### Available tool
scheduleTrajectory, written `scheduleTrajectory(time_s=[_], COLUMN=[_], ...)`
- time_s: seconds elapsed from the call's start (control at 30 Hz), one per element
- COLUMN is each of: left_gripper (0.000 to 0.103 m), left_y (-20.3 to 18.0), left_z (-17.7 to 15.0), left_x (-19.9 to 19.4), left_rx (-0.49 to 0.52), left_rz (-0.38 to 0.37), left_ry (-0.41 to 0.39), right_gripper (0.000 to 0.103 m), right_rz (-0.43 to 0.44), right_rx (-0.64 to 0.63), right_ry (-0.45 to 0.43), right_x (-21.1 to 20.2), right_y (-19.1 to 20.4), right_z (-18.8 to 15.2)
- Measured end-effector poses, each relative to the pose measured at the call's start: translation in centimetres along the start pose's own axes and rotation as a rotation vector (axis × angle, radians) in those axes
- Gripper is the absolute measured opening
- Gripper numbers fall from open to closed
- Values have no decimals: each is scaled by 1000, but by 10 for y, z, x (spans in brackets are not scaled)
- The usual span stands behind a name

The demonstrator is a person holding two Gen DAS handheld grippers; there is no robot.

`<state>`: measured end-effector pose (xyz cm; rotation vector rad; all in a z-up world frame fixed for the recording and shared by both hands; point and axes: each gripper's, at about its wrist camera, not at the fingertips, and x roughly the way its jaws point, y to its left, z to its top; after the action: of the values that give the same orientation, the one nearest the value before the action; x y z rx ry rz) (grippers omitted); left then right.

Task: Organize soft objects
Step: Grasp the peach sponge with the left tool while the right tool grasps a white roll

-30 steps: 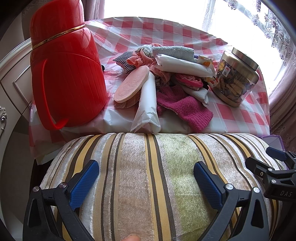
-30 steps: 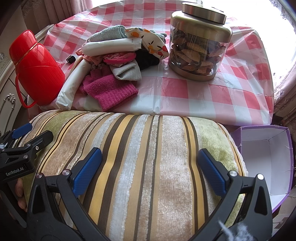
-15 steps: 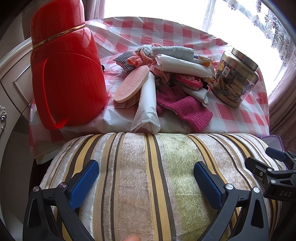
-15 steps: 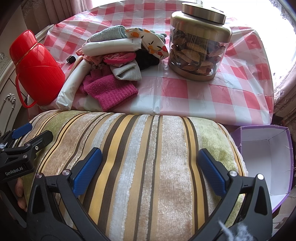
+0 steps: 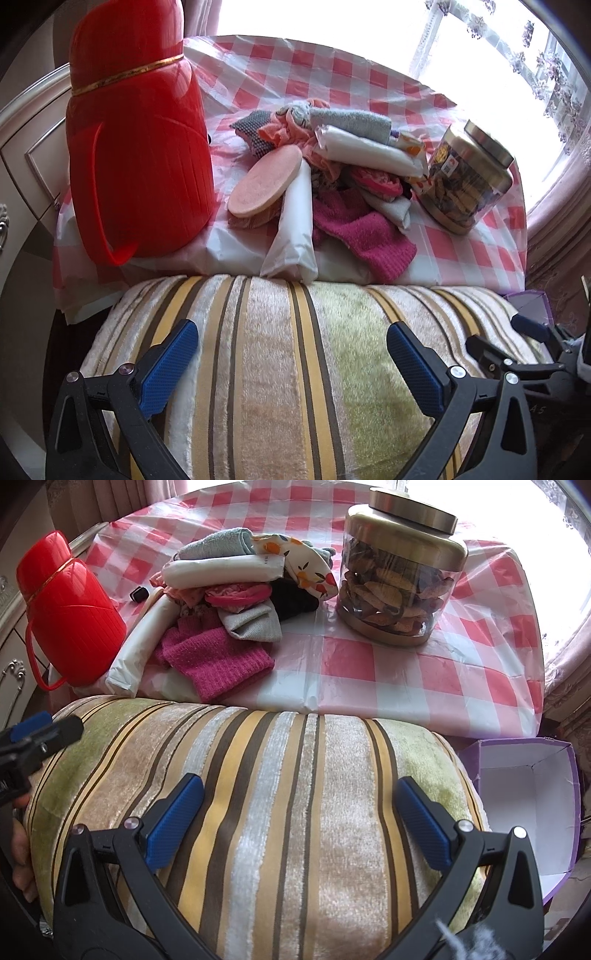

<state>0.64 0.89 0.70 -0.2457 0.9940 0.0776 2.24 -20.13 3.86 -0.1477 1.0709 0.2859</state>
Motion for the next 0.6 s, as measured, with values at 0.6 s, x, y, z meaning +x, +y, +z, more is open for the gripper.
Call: scheduleTrajectory(time_s=[0.6], left_gripper=[81], left_y=[47], left_z=[73], left_x=[38], left_rx=[-246], left_rz=[-196], left_ry=[24], right_gripper=[103], right_rz=[309], right_rx=[-182], right_ry=[-19], right_x=[7], right_y=[66], right_z=[73])
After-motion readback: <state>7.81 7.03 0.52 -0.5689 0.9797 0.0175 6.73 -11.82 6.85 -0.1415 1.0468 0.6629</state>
